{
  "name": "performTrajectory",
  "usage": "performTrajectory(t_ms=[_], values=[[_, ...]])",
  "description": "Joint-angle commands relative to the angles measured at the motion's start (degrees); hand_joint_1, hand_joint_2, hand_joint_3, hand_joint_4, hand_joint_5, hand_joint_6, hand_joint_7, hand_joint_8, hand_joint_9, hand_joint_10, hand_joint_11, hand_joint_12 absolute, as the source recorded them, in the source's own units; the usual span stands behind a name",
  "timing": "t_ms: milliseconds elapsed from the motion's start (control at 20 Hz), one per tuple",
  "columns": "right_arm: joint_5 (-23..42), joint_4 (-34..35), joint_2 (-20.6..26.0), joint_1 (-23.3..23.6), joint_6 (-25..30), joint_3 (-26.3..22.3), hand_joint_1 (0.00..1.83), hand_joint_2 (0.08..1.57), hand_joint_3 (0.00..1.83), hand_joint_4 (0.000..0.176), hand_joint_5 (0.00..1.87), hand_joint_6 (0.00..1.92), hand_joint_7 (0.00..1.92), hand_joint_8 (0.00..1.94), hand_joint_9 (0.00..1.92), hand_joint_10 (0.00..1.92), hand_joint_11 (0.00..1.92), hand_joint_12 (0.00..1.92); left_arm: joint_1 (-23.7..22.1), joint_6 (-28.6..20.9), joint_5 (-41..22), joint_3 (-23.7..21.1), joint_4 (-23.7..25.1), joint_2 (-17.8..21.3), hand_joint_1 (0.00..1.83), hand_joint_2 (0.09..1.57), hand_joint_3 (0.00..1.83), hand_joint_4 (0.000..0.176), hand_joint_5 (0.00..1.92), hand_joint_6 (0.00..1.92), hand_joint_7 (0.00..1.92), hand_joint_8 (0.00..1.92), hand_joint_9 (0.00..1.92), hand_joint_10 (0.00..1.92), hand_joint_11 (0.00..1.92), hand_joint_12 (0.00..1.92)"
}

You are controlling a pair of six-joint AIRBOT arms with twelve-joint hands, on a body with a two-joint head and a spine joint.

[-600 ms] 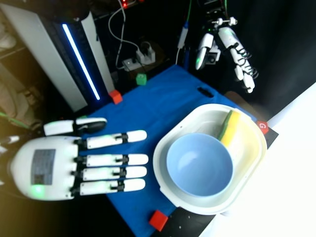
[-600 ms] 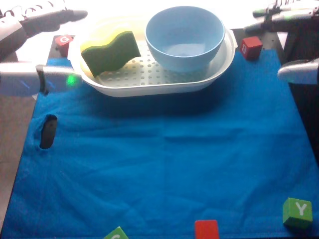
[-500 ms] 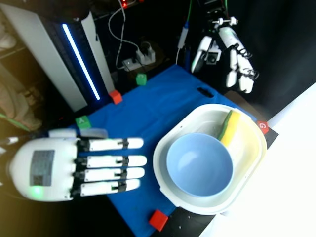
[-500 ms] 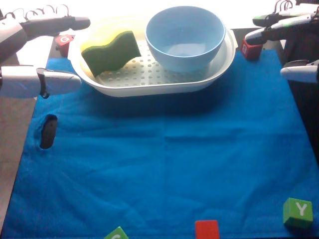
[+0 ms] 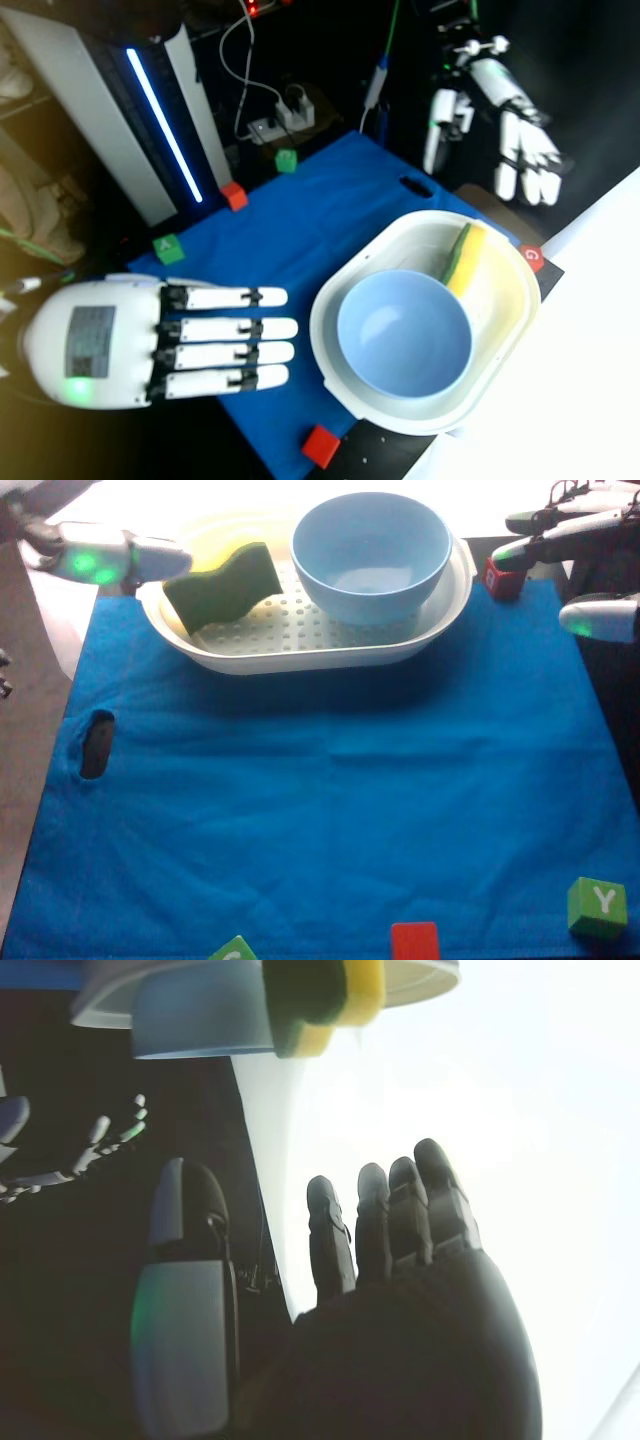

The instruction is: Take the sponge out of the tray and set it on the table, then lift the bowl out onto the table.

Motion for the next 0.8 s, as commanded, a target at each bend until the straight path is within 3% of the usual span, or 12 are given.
performTrajectory(t_ms=[0, 50, 150, 200, 250, 350, 400, 450, 500, 650, 700, 750], values=[[5.36, 3.24, -0.17, 0.6, 0.66, 0.35, 0.54, 1.38, 0.0, 0.082, 0.51, 0.0, 0.27, 0.0, 0.17, 0.0, 0.03, 0.33, -1.59, -0.45, -1.76, 1.14, -0.54, -0.56, 0.84, 1.02, 0.0, 0.072, 0.56, 0.01, 0.4, 0.01, 0.3, 0.01, 0.0, 0.76], [5.36, 3.24, -0.17, 0.6, 0.74, 0.41, 0.55, 1.38, 0.0, 0.09, 0.52, 0.0, 0.27, 0.0, 0.18, 0.0, 0.03, 0.33, -2.77, -0.45, 0.76, 2.55, 0.49, -1.62, 0.85, 1.02, 0.0, 0.058, 0.57, 0.01, 0.41, 0.01, 0.31, 0.01, 0.0, 0.81], [5.36, 3.24, -0.17, 0.6, 0.81, 0.48, 0.58, 1.39, 0.0, 0.088, 0.52, 0.0, 0.26, 0.0, 0.17, 0.0, 0.01, 0.33, -5.11, -0.64, 5.63, 4.53, 4.1, -3.21, 0.81, 1.06, 0.0, 0.069, 0.58, 0.0, 0.43, 0.0, 0.35, 0.01, 0.0, 0.89], [5.35, 3.24, -0.18, 0.6, 0.81, 0.5, 0.57, 1.4, 0.0, 0.098, 0.51, 0.0, 0.27, 0.0, 0.18, 0.0, 0.0, 0.4, -6.32, -0.74, 7.99, 5.17, 6.38, -3.85, 0.87, 1.07, 0.0, 0.055, 0.6, 0.0, 0.44, 0.0, 0.36, 0.01, 0.0, 0.91], [5.35, 3.24, -0.18, 0.6, 0.81, 0.52, 0.6, 1.4, 0.0, 0.097, 0.51, 0.0, 0.28, 0.0, 0.18, 0.0, 0.0, 0.4, -7.39, -0.79, 10.46, 5.69, 8.95, -4.5, 0.93, 1.06, 0.0, 0.039, 0.62, 0.0, 0.47, 0.0, 0.41, 0.01, 0.0, 0.98], [5.33, 3.24, -0.26, 0.6, 0.81, 0.54, 0.61, 1.4, 0.0, 0.091, 0.52, 0.0, 0.29, 0.0, 0.2, 0.0, 0.01, 0.41, -7.98, -0.81, 13.49, 6.42, 12.11, -5.68, 0.96, 1.04, 0.0, 0.067, 0.64, 0.0, 0.51, 0.0, 0.46, 0.01, 0.07, 0.97], [5.33, 3.24, -0.29, 0.6, 0.81, 0.54, 0.64, 1.4, 0.0, 0.099, 0.53, 0.0, 0.29, 0.0, 0.19, 0.0, 0.01, 0.42, -7.97, -0.81, 14.16, 6.69, 12.42, -6.12, 0.96, 1.03, 0.0, 0.063, 0.66, 0.0, 0.55, 0.0, 0.5, 0.01, 0.12, 0.93], [5.33, 3.25, -0.29, 0.6, 0.87, 0.54, 0.64, 1.4, 0.0, 0.11, 0.53, 0.0, 0.29, 0.0, 0.19, 0.0, 0.0, 0.42, -7.95, -0.86, 14.41, 6.87, 12.42, -6.36, 0.94, 1.03, 0.0, 0.067, 0.66, 0.0, 0.57, 0.0, 0.53, 0.0, 0.15, 0.89], [5.33, 3.25, -0.29, 0.6, 1.05, 0.54, 0.67, 1.4, 0.0, 0.11, 0.54, 0.0, 0.29, 0.0, 0.19, 0.0, 0.0, 0.4, -7.91, -0.94, 14.8, 7.05, 12.42, -6.62, 0.94, 1.04, 0.0, 0.073, 0.65, 0.0, 0.58, 0.0, 0.54, 0.01, 0.17, 0.89], [5.29, 3.26, -0.29, 0.6, 1.25, 0.6, 0.69, 1.39, 0.0, 0.124, 0.55, 0.0, 0.29, 0.0, 0.19, 0.0, 0.01, 0.4, -7.16, -1.16, 15.41, 7.7, 12.39, -7.55, 0.95, 1.04, 0.0, 0.072, 0.66, 0.0, 0.62, 0.0, 0.61, 0.01, 0.21, 1.0], [5.27, 3.26, -0.29, 0.6, 1.31, 0.6, 0.68, 1.39, 0.0, 0.123, 0.56, 0.01, 0.29, 0.0, 0.2, 0.0, 0.01, 0.4, -7.0, -1.17, 15.73, 8.06, 12.39, -8.05, 0.93, 1.06, 0.0, 0.082, 0.66, 0.0, 0.62, 0.0, 0.61, 0.01, 0.2, 1.03], [5.25, 3.26, -0.29, 0.6, 1.34, 0.61, 0.68, 1.39, 0.0, 0.118, 0.56, 0.01, 0.3, 0.0, 0.2, 0.0, 0.02, 0.4, -6.89, -1.17, 15.98, 8.36, 12.39, -8.43, 0.94, 1.06, 0.0, 0.077, 0.66, 0.0, 0.63, 0.0, 0.62, 0.01, 0.2, 1.07]])
